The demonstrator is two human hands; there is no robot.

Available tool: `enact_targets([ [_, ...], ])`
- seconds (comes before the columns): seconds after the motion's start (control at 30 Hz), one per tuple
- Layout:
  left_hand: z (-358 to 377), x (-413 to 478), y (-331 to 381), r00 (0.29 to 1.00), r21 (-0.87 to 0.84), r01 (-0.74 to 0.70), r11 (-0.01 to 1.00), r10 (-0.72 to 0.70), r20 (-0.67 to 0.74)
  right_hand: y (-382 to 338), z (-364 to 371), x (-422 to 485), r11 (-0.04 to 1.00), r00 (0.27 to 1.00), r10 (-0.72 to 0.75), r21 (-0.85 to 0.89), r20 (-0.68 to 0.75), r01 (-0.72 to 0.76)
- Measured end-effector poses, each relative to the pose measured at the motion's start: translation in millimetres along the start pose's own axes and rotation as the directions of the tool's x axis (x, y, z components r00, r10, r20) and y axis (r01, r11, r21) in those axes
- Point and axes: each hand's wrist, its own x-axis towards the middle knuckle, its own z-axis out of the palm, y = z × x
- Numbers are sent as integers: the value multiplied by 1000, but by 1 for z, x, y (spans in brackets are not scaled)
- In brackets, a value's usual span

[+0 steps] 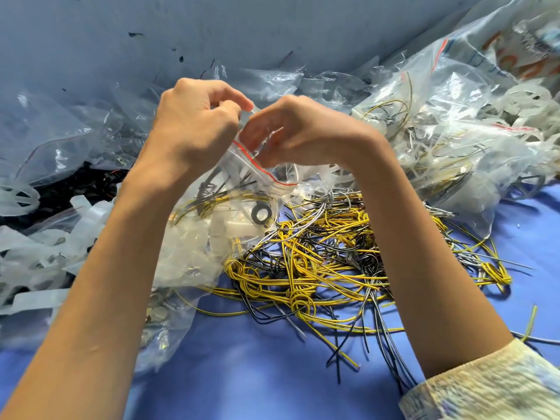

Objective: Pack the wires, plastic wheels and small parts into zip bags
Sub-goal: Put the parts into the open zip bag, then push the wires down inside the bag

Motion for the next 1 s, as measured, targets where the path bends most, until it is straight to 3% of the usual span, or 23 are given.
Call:
enact_targets([
  [0.1,1,1,-1,1000,7,-4,1000,4,-9,0,9,5,995,1000,-12,-100,-7,11],
  [0.23,2,-1,-1,1000,12,-5,1000,5,14,1,18,9,985,980,46,-173,192,-13],
  [0.33,0,-1,-4,999,34,14,999,-16,46,3,7,2,996,978,21,78,209,-38],
  [0.43,-2,0,-7,997,142,30,989,-39,68,15,-6,-3,955,994,114,274,3,-110],
  [0.53,-4,-1,-9,997,243,53,969,-66,43,35,-7,0,970,940,233,124,-250,-207],
  [0.6,-6,0,-10,996,257,71,964,-82,35,45,-2,1,960,927,260,-33,-271,-279],
  [0.7,-8,1,-13,995,243,78,967,-90,38,58,4,5,933,933,307,-134,-188,-334],
  [0.8,-8,2,-14,996,241,64,968,-76,40,66,12,9,878,924,382,-311,-3,-364],
  [0.9,-7,2,-15,997,245,58,968,-70,44,81,30,10,794,847,497,-494,189,-355],
  [1.0,-6,2,-16,997,242,53,969,-66,49,95,44,8,756,813,562,-493,152,-430],
])
